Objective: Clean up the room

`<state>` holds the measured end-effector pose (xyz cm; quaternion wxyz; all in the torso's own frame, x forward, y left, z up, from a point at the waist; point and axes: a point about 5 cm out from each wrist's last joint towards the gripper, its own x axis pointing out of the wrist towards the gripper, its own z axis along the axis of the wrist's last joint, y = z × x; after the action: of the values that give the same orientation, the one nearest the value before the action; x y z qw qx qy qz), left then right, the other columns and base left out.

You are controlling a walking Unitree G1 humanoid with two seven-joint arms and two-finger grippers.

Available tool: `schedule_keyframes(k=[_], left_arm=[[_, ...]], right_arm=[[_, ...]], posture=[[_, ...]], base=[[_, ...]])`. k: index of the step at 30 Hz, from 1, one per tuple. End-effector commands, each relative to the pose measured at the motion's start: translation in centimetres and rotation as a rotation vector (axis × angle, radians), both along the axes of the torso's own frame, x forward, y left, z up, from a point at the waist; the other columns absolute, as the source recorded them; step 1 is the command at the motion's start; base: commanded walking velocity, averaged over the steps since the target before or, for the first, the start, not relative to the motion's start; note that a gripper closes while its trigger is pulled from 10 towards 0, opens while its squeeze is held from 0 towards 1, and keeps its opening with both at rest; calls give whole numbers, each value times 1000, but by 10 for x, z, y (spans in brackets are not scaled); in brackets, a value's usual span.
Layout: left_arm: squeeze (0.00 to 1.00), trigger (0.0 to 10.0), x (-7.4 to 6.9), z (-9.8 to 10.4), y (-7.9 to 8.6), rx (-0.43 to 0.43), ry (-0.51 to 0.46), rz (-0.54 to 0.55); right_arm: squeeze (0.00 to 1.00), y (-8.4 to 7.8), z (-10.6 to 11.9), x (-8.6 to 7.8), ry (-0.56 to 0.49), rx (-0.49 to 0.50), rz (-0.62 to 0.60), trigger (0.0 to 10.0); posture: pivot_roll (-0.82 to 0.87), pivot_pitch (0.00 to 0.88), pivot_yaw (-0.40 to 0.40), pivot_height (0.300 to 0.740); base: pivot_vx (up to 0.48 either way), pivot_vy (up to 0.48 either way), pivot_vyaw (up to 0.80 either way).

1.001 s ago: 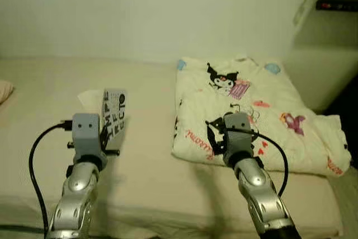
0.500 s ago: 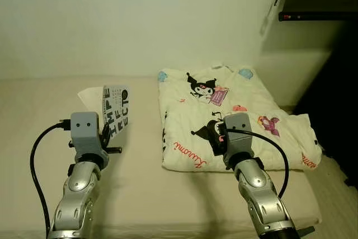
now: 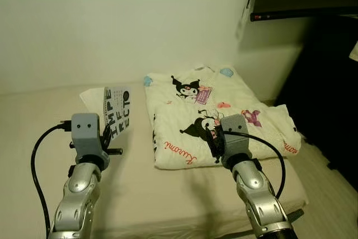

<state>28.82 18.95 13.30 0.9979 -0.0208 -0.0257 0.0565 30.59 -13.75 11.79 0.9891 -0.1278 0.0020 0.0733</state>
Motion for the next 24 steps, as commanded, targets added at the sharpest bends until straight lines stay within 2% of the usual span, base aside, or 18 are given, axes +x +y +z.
schedule_keyframes(k=[1, 7, 10, 24], left_arm=[[0, 10000, -1, 6, 0, 4, -34, -7], [0, 10000, 0, 5, 0, 6, -21, -8], [0, 10000, -1, 2, -1, 4, -4, -18], [0, 10000, -1, 1, -5, 14, 0, -37]], right_arm=[[0, 0, -4, -1, 4, -27, -1, 10000], [0, -3, -8, -1, 35, -15, -18, 10000], [0, -6, -13, -3, 66, 29, -35, 10000], [0, -4, -13, -4, 65, 41, -17, 10000]], posture=[[-76, 58, -14, 740], [-76, 56, -11, 740], [-74, 60, -10, 740], [-72, 60, -9, 740]], base=[[0, 0, 0], [0, 0, 0], [0, 0, 0], [0, 0, 0]])
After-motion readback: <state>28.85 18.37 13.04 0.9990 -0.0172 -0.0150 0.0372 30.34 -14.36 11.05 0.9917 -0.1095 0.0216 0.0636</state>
